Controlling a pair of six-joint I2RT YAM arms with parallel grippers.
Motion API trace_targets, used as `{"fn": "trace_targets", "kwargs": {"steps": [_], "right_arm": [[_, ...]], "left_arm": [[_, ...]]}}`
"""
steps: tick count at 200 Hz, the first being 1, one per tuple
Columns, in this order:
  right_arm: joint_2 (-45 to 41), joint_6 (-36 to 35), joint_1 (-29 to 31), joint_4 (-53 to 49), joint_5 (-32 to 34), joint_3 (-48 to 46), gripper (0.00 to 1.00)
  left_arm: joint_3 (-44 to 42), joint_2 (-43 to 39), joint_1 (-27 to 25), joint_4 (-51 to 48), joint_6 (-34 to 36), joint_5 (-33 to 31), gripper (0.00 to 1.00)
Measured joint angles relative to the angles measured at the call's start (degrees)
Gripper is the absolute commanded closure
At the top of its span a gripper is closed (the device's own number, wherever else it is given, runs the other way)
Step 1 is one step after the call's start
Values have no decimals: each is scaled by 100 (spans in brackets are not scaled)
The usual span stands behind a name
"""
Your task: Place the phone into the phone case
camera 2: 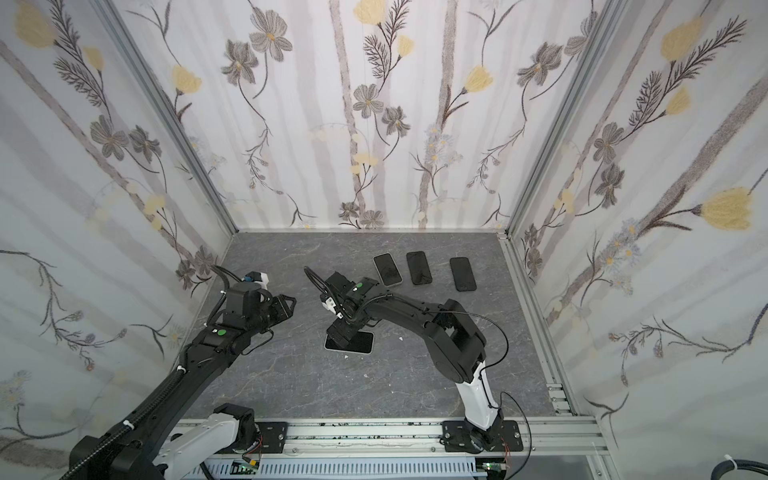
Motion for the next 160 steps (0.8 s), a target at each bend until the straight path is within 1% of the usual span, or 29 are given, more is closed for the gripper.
{"fn": "trace_targets", "kwargs": {"steps": [46,78,104,117,138,151,160], "right_arm": [[267,-706,101,-2,142,-2,0],[562,-994,120,-4,372,2,0],[763,-1139,144,-44,385,35,0],[809,-1172,142,-68,385,79,4],[879,-1150,114,-118,310,168,14],[940,-994,44,-118,299,262,23],[1010,-863,-66,-92,291,380,27]], "left_arm": [[-20,-98,94,-232,127,-26,60],[-20,-96,114,-264,151,-22,60],[-7,-46,127,-264,177,-15,60],[7,-46,136,-256,195,-15,60],[9,-48,151,-260,234,-20,60],[7,-57,157,-262,236,-20,60],[-2,-66,157,-258,234,-20,60]]}}
